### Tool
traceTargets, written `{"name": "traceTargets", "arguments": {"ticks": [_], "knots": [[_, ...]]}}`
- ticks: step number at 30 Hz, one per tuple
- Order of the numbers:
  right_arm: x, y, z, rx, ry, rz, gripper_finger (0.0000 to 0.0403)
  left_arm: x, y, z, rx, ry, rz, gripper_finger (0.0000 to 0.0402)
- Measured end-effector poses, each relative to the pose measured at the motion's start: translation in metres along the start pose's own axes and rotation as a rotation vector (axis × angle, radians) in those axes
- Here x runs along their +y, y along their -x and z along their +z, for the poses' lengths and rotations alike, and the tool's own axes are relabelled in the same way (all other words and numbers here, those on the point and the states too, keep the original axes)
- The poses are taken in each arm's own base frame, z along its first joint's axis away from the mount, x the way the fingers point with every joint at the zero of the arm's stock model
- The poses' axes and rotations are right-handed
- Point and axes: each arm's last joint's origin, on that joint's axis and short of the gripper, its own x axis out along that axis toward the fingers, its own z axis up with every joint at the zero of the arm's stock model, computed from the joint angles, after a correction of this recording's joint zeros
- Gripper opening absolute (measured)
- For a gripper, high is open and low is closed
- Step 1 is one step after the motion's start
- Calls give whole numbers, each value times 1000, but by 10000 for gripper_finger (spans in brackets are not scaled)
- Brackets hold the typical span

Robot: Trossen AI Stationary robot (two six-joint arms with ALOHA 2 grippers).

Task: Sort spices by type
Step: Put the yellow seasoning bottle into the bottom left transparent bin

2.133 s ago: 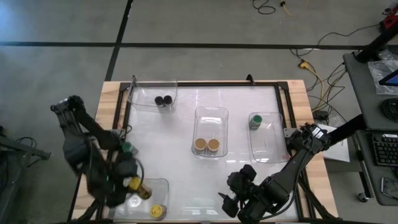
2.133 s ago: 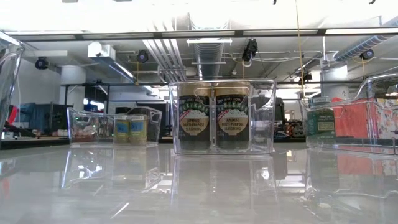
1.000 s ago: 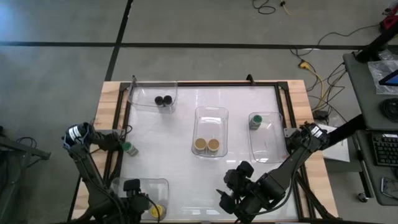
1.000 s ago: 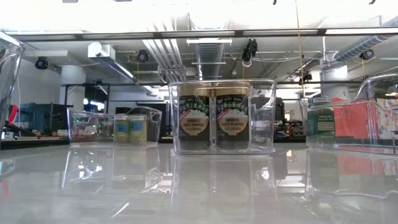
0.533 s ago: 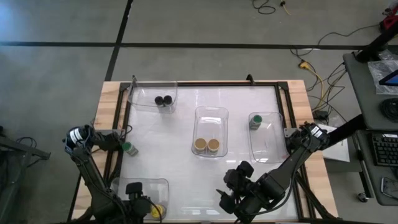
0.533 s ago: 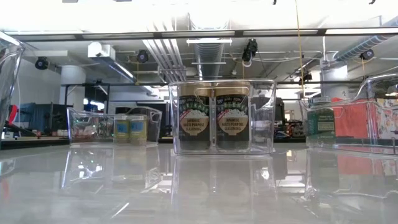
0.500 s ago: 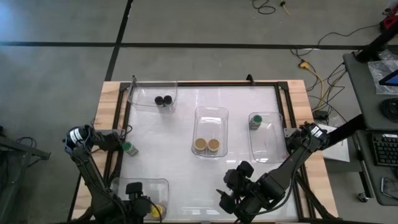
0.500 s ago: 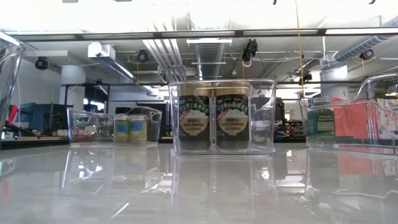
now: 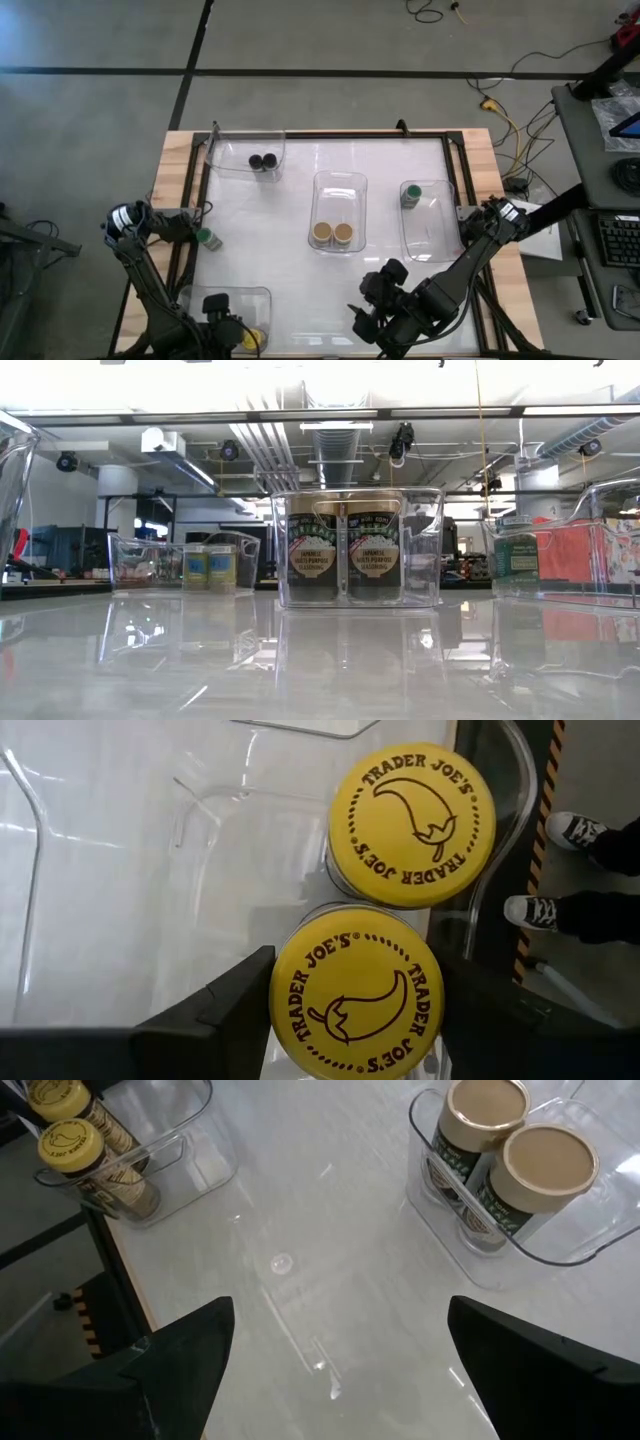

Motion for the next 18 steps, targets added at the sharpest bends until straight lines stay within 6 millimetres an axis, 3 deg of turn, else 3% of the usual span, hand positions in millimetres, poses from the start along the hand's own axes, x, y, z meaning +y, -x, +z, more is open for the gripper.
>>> {"name": "traceTargets", "arguments": {"ticks": [18], "knots": [[0,0,0,0,-4,0,359,1,-8,-5,-2,2,-8,217]]}}
